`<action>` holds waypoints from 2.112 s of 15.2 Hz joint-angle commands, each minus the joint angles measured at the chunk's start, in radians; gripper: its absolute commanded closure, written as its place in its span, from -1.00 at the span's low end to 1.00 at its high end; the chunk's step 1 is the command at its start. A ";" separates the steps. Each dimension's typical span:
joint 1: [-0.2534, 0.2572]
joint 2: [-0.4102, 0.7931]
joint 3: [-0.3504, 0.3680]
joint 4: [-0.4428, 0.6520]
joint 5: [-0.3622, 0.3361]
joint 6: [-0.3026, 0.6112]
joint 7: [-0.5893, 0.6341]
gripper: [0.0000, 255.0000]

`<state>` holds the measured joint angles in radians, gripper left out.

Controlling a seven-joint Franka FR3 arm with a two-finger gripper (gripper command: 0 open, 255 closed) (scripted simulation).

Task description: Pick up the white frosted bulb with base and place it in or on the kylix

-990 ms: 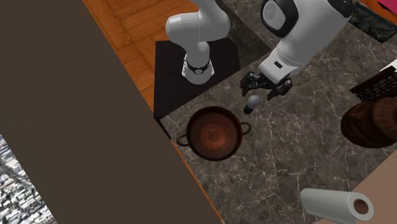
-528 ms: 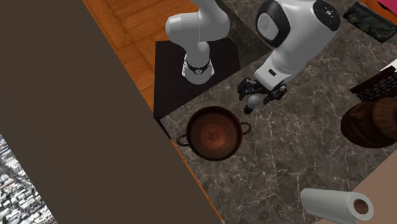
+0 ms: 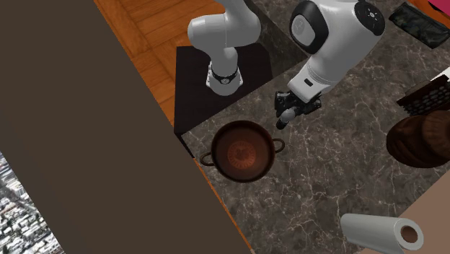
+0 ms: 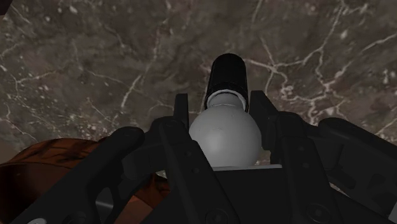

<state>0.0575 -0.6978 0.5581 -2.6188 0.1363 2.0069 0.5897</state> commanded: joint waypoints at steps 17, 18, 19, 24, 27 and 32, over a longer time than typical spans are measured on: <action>-0.005 -0.031 -0.041 0.112 -0.019 -0.140 -0.024 1.00; -0.006 -0.032 -0.045 0.124 -0.021 -0.154 -0.026 1.00; -0.007 -0.033 -0.048 0.136 -0.023 -0.167 -0.028 1.00; -0.013 -0.035 -0.065 0.200 -0.034 -0.232 -0.038 1.00; -0.017 -0.034 -0.073 0.240 -0.040 -0.271 -0.043 1.00; -0.024 -0.026 -0.086 0.311 -0.051 -0.333 -0.051 1.00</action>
<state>0.0339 -0.7237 0.4750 -2.3229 0.0866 1.6890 0.5394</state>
